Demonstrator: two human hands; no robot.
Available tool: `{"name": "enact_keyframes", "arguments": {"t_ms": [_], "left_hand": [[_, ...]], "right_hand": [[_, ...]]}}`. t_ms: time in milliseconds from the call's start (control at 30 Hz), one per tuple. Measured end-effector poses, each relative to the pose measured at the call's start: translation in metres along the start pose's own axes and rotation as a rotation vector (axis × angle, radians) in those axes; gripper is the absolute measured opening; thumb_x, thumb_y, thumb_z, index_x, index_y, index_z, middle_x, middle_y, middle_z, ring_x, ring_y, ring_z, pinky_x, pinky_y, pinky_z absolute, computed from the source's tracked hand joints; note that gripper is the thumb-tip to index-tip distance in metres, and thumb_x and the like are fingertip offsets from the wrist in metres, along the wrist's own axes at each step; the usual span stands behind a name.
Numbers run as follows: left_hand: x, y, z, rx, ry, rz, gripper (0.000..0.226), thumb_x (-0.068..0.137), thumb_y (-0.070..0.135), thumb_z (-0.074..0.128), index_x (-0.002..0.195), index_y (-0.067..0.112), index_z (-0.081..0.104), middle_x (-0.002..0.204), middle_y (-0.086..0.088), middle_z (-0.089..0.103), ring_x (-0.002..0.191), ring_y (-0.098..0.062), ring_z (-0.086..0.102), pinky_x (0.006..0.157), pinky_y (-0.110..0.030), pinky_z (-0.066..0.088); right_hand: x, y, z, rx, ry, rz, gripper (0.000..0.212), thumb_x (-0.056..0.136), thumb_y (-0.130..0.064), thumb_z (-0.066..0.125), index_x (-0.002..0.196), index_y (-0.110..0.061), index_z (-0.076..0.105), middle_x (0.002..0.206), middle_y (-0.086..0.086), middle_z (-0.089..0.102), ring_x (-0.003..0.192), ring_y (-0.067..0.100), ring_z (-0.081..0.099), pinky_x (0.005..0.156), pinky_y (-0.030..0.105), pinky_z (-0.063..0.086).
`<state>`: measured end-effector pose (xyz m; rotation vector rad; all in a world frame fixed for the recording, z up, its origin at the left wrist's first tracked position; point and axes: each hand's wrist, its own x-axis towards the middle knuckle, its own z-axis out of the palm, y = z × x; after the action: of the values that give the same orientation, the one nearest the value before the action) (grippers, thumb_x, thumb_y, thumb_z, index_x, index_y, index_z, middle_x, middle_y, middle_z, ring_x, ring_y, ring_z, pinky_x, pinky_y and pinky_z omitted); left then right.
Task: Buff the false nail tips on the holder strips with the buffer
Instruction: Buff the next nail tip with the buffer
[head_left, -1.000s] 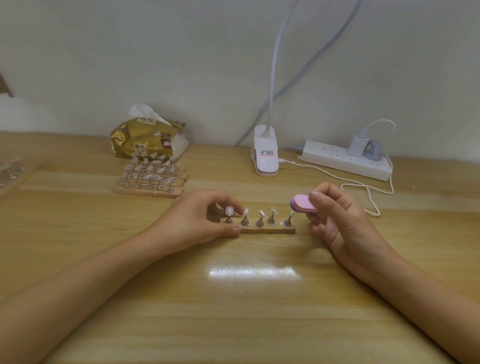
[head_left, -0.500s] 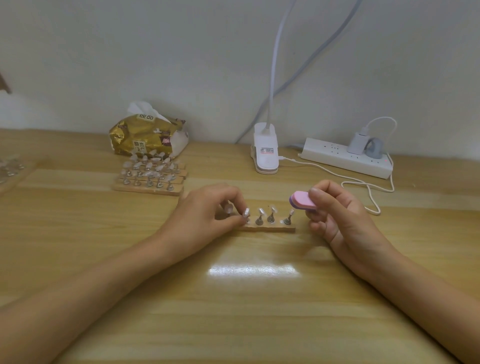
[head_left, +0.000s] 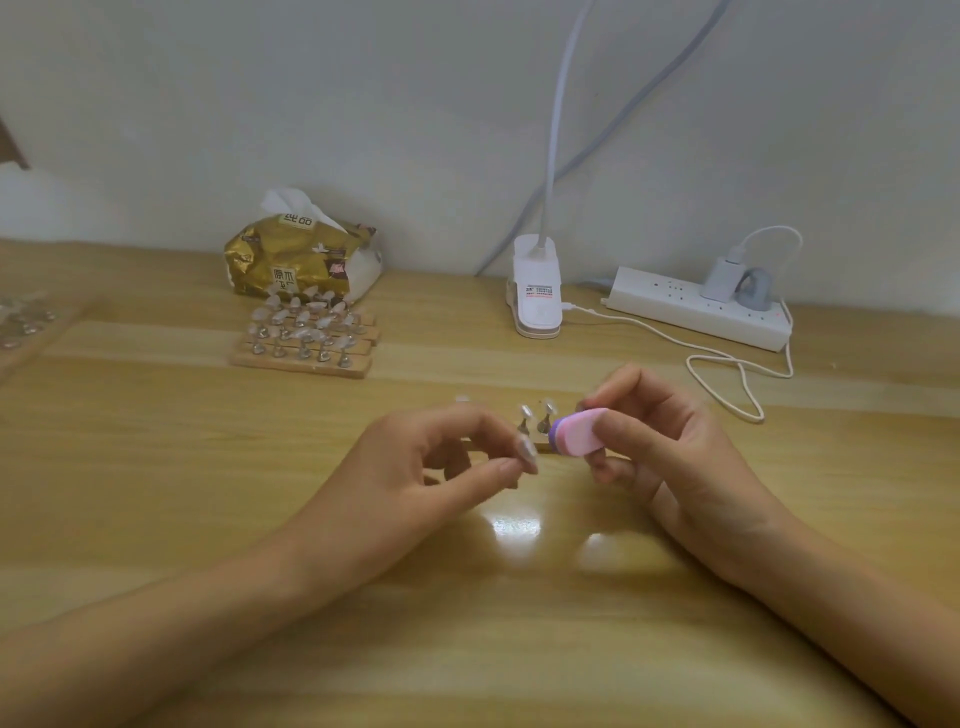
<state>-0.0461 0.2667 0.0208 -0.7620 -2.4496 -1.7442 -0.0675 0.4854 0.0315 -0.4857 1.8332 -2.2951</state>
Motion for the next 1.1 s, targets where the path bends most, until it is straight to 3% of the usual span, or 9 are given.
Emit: {"name": "enact_keyframes", "arguments": {"t_ms": [167,300,433,600,733,867,967,1100], "left_hand": [[-0.001,-0.005,-0.002,-0.110,-0.065,-0.051,0.014,0.093,0.024,0.060,0.092,0.013,0.069,0.088,0.006,0.074,0.038,-0.009,0.048,0.043,-0.007,0.034],[-0.001,-0.006,-0.003,-0.113,-0.050,-0.051,0.008,0.093,0.027,0.063,0.089,0.023,0.070,0.089,0.000,0.074,0.037,-0.009,0.044,0.042,-0.012,0.035],[-0.002,-0.004,-0.003,-0.110,-0.020,-0.076,0.007,0.087,0.031,0.066,0.085,0.026,0.071,0.083,0.002,0.071,0.038,-0.007,0.042,0.040,-0.016,0.033],[-0.002,-0.002,-0.002,-0.119,-0.015,-0.097,0.009,0.084,0.031,0.065,0.081,0.024,0.071,0.078,0.002,0.070,0.040,-0.004,0.043,0.040,-0.016,0.034],[-0.001,-0.001,-0.002,-0.119,-0.020,-0.106,0.011,0.083,0.031,0.065,0.081,0.022,0.071,0.075,0.001,0.069,0.039,-0.004,0.041,0.039,-0.016,0.032],[-0.001,-0.002,-0.004,-0.110,-0.031,-0.097,0.014,0.085,0.034,0.065,0.083,0.023,0.073,0.078,0.001,0.072,0.036,-0.008,0.040,0.039,-0.017,0.032],[-0.003,-0.002,-0.003,-0.098,-0.030,-0.096,0.016,0.085,0.035,0.066,0.083,0.021,0.074,0.077,0.001,0.073,0.034,-0.007,0.039,0.038,-0.016,0.030],[-0.003,-0.003,-0.003,-0.101,-0.028,-0.098,0.017,0.086,0.035,0.063,0.082,0.022,0.073,0.078,0.000,0.073,0.033,-0.008,0.039,0.037,-0.016,0.031]], "right_hand": [[-0.005,0.002,0.012,0.000,-0.091,0.054,0.009,0.076,-0.013,0.072,0.075,-0.022,0.072,0.079,0.002,0.066,0.058,0.010,0.057,0.053,0.019,0.051],[-0.005,0.003,0.015,-0.013,-0.070,0.059,0.012,0.078,-0.010,0.069,0.075,-0.021,0.070,0.078,0.005,0.064,0.057,0.011,0.056,0.052,0.020,0.050],[-0.006,0.004,0.018,-0.080,-0.093,0.035,0.015,0.075,-0.012,0.079,0.075,-0.021,0.067,0.078,0.005,0.065,0.057,0.011,0.058,0.052,0.019,0.051],[-0.003,0.004,0.016,-0.098,0.006,-0.014,0.019,0.077,-0.010,0.078,0.070,-0.024,0.067,0.077,0.004,0.065,0.058,0.008,0.054,0.046,0.017,0.046],[-0.004,0.005,0.017,-0.158,-0.076,-0.029,0.016,0.078,-0.008,0.073,0.073,-0.021,0.065,0.078,0.009,0.067,0.055,0.010,0.058,0.050,0.019,0.050],[-0.004,0.005,0.014,-0.133,-0.018,-0.013,0.012,0.078,-0.011,0.073,0.073,-0.019,0.066,0.084,0.017,0.067,0.060,0.012,0.060,0.055,0.020,0.052],[-0.006,0.006,0.017,-0.181,-0.075,-0.034,0.010,0.079,-0.009,0.074,0.076,-0.016,0.067,0.081,0.010,0.070,0.059,0.011,0.061,0.055,0.020,0.052],[-0.005,0.006,0.014,-0.169,0.043,-0.063,0.014,0.077,-0.011,0.080,0.075,-0.014,0.066,0.081,0.010,0.070,0.061,0.010,0.060,0.053,0.020,0.052]]}}
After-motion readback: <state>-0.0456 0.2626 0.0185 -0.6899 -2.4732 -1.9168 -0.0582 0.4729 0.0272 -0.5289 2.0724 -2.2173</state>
